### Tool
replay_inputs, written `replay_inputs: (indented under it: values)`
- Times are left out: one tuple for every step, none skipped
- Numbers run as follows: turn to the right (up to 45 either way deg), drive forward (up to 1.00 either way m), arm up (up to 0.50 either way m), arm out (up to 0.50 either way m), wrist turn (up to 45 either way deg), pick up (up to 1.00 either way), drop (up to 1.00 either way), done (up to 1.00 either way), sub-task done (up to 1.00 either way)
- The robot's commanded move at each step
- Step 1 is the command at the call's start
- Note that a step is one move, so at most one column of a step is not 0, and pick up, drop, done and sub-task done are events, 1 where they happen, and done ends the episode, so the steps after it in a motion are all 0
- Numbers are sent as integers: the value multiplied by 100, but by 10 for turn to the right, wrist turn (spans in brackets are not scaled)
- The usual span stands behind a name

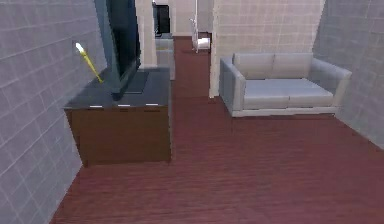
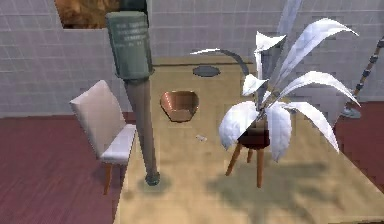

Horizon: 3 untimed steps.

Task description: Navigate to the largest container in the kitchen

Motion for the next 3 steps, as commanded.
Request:
replay_inputs:
  values:
    - [0, 30, 0, 0, 0, 0, 0, 0, 0]
    - [30, 0, 0, 0, 0, 0, 0, 0, 0]
    - [-450, 0, 0, 0, 0, 0, 0, 0, 0]
